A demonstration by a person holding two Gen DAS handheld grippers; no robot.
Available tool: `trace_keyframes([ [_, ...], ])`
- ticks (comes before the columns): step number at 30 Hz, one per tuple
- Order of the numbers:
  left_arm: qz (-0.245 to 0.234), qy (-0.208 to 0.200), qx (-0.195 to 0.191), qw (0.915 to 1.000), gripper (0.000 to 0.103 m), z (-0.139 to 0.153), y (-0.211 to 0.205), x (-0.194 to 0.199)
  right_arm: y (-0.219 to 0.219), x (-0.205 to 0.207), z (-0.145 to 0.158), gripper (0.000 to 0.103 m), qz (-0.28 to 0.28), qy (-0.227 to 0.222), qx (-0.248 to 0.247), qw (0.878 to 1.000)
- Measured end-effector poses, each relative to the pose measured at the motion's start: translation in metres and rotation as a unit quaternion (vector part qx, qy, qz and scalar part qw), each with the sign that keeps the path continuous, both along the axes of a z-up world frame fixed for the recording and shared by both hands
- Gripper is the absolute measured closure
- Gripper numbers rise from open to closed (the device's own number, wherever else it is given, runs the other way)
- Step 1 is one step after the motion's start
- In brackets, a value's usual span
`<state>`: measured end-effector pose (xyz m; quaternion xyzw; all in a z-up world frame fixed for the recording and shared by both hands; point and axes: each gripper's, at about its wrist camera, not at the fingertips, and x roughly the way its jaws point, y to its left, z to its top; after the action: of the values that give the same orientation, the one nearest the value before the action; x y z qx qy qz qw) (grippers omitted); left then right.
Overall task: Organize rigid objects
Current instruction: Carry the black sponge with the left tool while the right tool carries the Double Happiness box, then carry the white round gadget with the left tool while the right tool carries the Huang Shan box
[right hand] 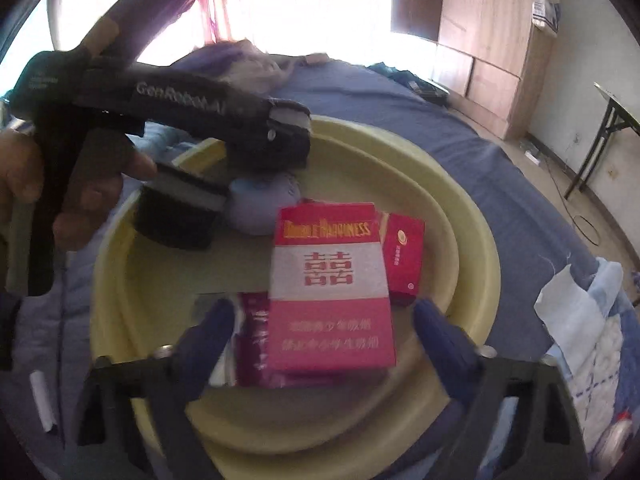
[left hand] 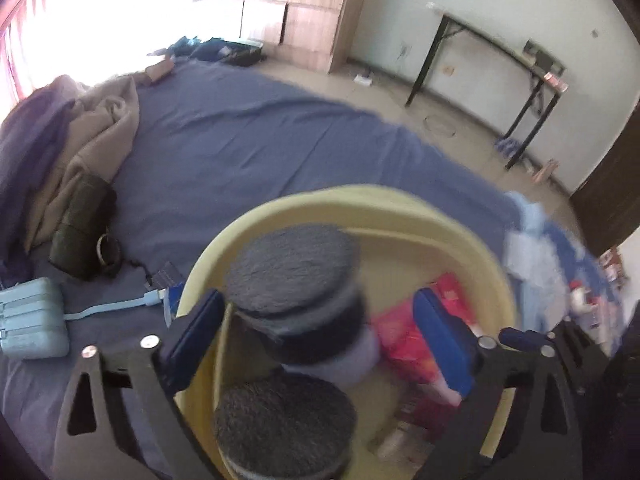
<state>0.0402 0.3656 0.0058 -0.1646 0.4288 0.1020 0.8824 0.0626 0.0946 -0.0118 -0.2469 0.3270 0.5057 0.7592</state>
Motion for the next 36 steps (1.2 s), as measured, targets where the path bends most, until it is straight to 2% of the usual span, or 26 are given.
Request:
trace_keyframes([
  [2, -0.01, -0.019, 0.001, 0.9998, 0.0, 0.02, -0.012, -0.01, -0.02, -0.004, 0.014, 0.0, -0.009, -0.014, 0.022, 1.0],
  [4, -0.036, -0.038, 0.006, 0.9986, 0.0, 0.042, -0.036, -0.019, -0.051, -0.009, 0.032, 0.0, -0.018, -0.023, 0.054, 0.998],
  [7, -0.083, -0.05, 0.019, 0.9951, 0.0, 0.06, -0.091, -0.019, -0.12, -0.011, 0.061, 0.0, -0.06, -0.046, 0.084, 0.994],
  [10, -0.129, -0.048, 0.013, 0.9904, 0.0, 0.061, -0.148, -0.006, -0.207, -0.008, 0.079, 0.0, -0.136, -0.066, 0.103, 0.983],
  [13, -0.183, -0.042, 0.01, 0.9822, 0.0, 0.054, -0.211, 0.016, -0.305, 0.016, 0.089, 0.0, -0.247, -0.067, 0.114, 0.96],
  [16, -0.24, -0.026, 0.026, 0.9702, 0.0, 0.039, -0.271, 0.041, -0.399, 0.035, 0.079, 0.0, -0.349, -0.061, 0.109, 0.929],
  [19, -0.261, -0.006, 0.023, 0.9652, 0.0, 0.02, -0.314, 0.062, -0.449, 0.046, 0.06, 0.0, -0.411, -0.05, 0.11, 0.903],
  [22, -0.247, -0.002, 0.013, 0.969, 0.0, -0.001, -0.338, 0.079, -0.448, 0.056, 0.04, 0.0, -0.428, -0.032, 0.111, 0.896],
  [25, -0.241, 0.001, 0.051, 0.9692, 0.0, -0.019, -0.359, 0.097, -0.437, 0.069, 0.029, 0.0, -0.433, -0.055, 0.089, 0.895],
  [27, -0.233, 0.0, 0.062, 0.9705, 0.0, -0.028, -0.364, 0.106, -0.417, 0.085, 0.017, 0.0, -0.432, -0.052, 0.065, 0.898],
  [31, -0.222, 0.014, 0.037, 0.9743, 0.0, -0.04, -0.363, 0.122, -0.398, 0.111, 0.003, 0.0, -0.435, -0.041, 0.045, 0.899],
  [36, -0.218, 0.016, 0.036, 0.9753, 0.0, -0.045, -0.359, 0.132, -0.389, 0.12, 0.002, 0.0, -0.434, -0.06, 0.03, 0.899],
])
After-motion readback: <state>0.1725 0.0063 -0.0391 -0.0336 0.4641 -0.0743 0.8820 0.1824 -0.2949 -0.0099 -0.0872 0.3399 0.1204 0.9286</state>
